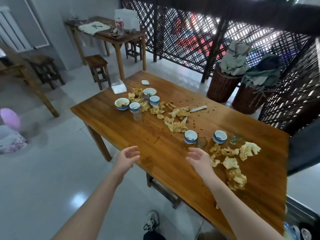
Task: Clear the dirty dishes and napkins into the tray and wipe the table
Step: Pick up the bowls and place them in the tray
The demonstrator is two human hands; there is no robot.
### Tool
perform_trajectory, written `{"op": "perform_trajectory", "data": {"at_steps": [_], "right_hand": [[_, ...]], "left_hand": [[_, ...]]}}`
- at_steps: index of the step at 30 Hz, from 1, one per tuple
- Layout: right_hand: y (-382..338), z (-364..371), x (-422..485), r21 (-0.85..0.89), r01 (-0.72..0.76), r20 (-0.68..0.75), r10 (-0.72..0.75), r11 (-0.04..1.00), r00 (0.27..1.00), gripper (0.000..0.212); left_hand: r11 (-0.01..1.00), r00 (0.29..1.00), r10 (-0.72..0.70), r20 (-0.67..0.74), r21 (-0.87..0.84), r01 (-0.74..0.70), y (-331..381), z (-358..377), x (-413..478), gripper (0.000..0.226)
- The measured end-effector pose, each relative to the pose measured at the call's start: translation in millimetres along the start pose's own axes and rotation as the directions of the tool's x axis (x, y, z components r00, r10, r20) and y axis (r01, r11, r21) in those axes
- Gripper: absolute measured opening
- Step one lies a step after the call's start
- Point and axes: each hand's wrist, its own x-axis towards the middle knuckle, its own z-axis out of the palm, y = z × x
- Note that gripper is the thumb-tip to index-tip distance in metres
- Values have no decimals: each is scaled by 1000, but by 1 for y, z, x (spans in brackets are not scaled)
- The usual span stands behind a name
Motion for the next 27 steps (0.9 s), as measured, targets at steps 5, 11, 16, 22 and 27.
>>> {"op": "perform_trajectory", "data": {"at_steps": [5,11,16,22,27], "right_hand": [[-19,31,43,28,-4,12,4,1000,1000,40],[-61,67,104,19,-26,45,25,999,999,41],[-97,96,149,17,-12,64,11,1000,998,39],[-114,132,178,-4,-47,75,47,999,996,39],[-135,171,199,-7,-15,86,15,1000,996,39]], "left_hand": [[1000,1000,-6,-3,-9,6,9,-28,51,43],[1000,1000,-11,-9,23,11,37,-68,122,41],[1000,998,-5,-65,21,6,52,-96,173,42],[999,997,-29,-66,30,31,53,-114,219,41],[999,999,-38,-29,33,39,59,-129,264,42]]}}
